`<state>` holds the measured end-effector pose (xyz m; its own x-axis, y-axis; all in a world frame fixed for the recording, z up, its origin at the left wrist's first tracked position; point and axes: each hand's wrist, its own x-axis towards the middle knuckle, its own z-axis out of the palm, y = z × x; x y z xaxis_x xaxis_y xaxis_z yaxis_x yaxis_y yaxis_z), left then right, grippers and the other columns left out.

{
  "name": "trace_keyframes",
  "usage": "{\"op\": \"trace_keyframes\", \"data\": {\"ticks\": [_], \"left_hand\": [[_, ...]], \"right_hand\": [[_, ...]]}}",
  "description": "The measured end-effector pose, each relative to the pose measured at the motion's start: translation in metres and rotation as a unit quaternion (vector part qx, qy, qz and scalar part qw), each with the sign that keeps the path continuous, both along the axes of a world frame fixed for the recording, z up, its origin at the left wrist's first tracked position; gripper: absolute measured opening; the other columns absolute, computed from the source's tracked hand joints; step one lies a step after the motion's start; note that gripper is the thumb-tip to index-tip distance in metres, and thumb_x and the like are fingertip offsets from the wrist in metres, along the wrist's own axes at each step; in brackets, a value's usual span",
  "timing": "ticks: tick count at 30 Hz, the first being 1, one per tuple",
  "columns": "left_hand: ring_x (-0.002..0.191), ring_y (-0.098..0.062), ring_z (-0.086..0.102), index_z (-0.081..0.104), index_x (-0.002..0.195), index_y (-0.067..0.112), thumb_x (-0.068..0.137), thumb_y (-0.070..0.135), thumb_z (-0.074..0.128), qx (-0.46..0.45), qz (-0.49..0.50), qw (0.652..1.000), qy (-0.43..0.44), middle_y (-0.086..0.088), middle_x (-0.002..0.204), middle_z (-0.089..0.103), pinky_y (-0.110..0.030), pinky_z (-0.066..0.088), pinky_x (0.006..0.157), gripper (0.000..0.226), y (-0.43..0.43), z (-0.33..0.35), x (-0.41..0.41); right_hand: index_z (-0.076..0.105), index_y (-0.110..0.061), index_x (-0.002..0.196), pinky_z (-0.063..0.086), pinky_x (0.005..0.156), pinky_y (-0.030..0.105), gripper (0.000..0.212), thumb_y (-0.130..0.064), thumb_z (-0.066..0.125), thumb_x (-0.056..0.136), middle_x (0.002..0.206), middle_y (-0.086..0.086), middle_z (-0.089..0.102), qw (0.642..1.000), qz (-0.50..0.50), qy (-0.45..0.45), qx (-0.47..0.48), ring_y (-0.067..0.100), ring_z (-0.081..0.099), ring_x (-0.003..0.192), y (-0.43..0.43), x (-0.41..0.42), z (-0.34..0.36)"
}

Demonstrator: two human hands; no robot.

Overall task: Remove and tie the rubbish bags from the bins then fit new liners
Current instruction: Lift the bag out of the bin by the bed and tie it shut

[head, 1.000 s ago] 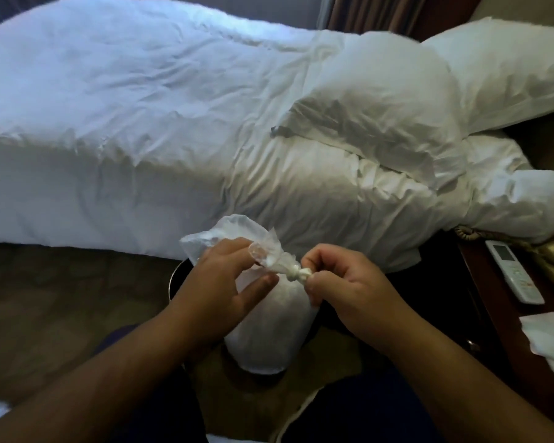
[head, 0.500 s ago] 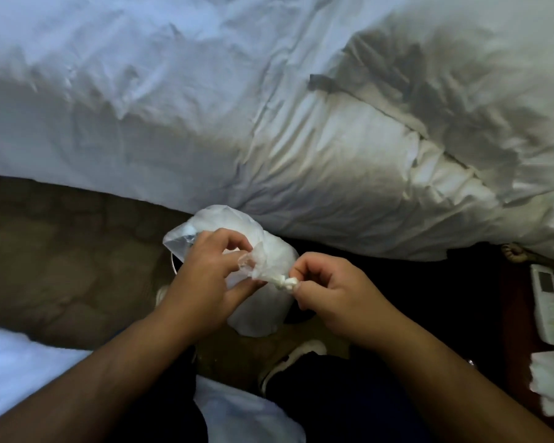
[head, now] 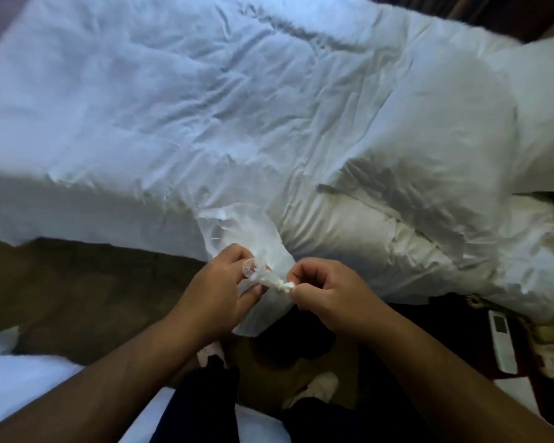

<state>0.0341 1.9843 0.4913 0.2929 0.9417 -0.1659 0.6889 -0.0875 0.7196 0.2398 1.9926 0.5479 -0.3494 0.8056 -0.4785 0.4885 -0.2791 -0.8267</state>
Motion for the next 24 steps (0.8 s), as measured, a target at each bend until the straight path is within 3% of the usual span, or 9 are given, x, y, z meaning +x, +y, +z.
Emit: {"op": "trace_keyframes", "data": {"ticks": [2,5,8,12,16,19,24], "left_hand": [[0.088,-0.003,0.055,0.072,0.106,0.026,0.082,0.057,0.053,0.013,-0.037,0.999,-0.014,0.022,0.104,0.047,-0.008,0.037,0.072,0.044,0.009,0.029,-0.009],[0.094,0.001,0.056,0.071,0.105,0.031,0.081,0.063,0.051,0.041,-0.08,0.995,-0.032,0.024,0.108,0.049,-0.009,0.042,0.076,0.045,0.023,0.071,-0.017],[0.095,0.001,0.059,0.071,0.103,0.034,0.081,0.059,0.059,0.094,-0.118,0.987,-0.055,0.021,0.109,0.054,-0.018,0.048,0.078,0.036,0.041,0.111,-0.02],[0.099,0.004,0.056,0.072,0.102,0.036,0.082,0.046,0.066,0.172,-0.136,0.974,-0.06,0.021,0.107,0.056,-0.006,0.039,0.08,0.023,0.054,0.16,-0.027],[0.094,0.0,0.048,0.061,0.088,0.035,0.083,0.042,0.071,0.251,-0.078,0.965,-0.02,0.02,0.096,0.052,-0.006,0.034,0.08,0.013,0.038,0.196,-0.051],[0.073,0.004,0.047,0.049,0.073,0.038,0.081,0.053,0.064,0.237,0.011,0.97,0.051,0.022,0.075,0.046,-0.009,0.035,0.065,0.023,0.015,0.214,-0.083],[0.058,-0.001,0.055,0.065,0.065,0.023,0.077,0.066,0.048,0.173,0.14,0.965,0.14,0.014,0.059,0.057,-0.012,0.032,0.05,0.048,-0.019,0.22,-0.135]], "right_hand": [[0.064,-0.019,0.073,0.04,0.055,0.023,0.006,-0.024,0.061,0.075,0.061,-0.008,0.058,0.999,-0.028,0.003,0.017,0.003,0.049,0.056,0.001,-0.007,0.029],[0.064,-0.025,0.07,0.042,0.06,0.029,0.005,-0.027,0.059,0.07,0.062,-0.006,0.058,0.997,-0.053,0.009,0.049,0.007,0.052,0.06,0.001,-0.015,0.071],[0.062,-0.028,0.065,0.043,0.059,0.026,0.005,-0.026,0.06,0.07,0.06,-0.006,0.06,0.992,-0.068,0.005,0.109,0.007,0.053,0.059,0.002,-0.019,0.113],[0.064,-0.025,0.068,0.042,0.059,0.024,0.004,-0.026,0.06,0.07,0.061,-0.005,0.062,0.984,-0.054,0.02,0.166,0.006,0.054,0.059,0.005,-0.025,0.163],[0.062,-0.023,0.067,0.038,0.055,0.018,0.006,-0.028,0.06,0.07,0.06,-0.008,0.06,0.974,0.022,0.012,0.225,0.002,0.049,0.055,0.017,-0.045,0.197],[0.06,-0.022,0.068,0.036,0.054,0.019,0.016,-0.018,0.066,0.082,0.06,-0.009,0.056,0.963,0.105,0.014,0.247,0.001,0.045,0.053,0.03,-0.075,0.204],[0.06,-0.025,0.066,0.038,0.058,0.026,0.02,-0.016,0.065,0.083,0.061,-0.011,0.058,0.949,0.186,0.048,0.25,0.0,0.047,0.056,0.04,-0.134,0.2]]}}
